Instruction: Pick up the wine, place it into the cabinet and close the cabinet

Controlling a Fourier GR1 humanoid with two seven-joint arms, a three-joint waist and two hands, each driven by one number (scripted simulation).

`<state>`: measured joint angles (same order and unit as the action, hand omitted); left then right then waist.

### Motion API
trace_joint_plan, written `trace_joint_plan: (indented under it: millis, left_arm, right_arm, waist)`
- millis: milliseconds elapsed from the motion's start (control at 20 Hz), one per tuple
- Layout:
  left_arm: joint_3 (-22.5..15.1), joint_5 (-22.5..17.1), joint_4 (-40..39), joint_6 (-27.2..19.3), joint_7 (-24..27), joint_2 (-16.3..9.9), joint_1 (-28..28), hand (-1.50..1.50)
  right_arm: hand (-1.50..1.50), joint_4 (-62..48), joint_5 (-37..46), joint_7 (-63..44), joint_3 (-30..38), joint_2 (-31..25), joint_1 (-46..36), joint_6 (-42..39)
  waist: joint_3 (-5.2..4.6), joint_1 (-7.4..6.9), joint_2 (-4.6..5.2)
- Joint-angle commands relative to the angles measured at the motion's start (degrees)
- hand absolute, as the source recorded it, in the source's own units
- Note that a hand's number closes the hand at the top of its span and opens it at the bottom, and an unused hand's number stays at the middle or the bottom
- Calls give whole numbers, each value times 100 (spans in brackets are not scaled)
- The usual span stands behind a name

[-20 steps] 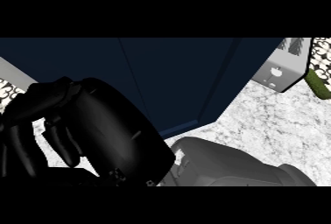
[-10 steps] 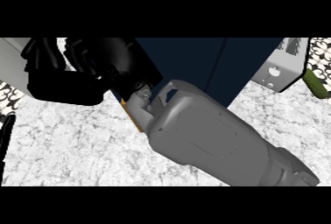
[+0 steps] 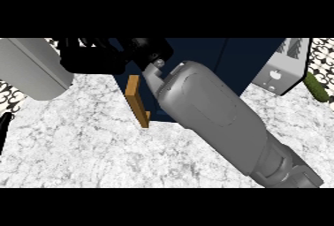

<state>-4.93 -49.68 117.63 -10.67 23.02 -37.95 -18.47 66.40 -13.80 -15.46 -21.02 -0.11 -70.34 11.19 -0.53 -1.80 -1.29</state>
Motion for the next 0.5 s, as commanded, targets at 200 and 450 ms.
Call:
trace_joint_plan:
  millis: [200,450]
  left_arm:
    - [-18,9,-151,97,-80,107,79,-150]
    - [-77,81,-59,98,-117,146,235,-150]
  right_arm:
    - [150,-1137,382,695,322,-588,158,-208]
    - [150,-1313,439,799,437,-726,-24,-368]
  waist:
    - [44,23,210]
    - [44,-8,211]
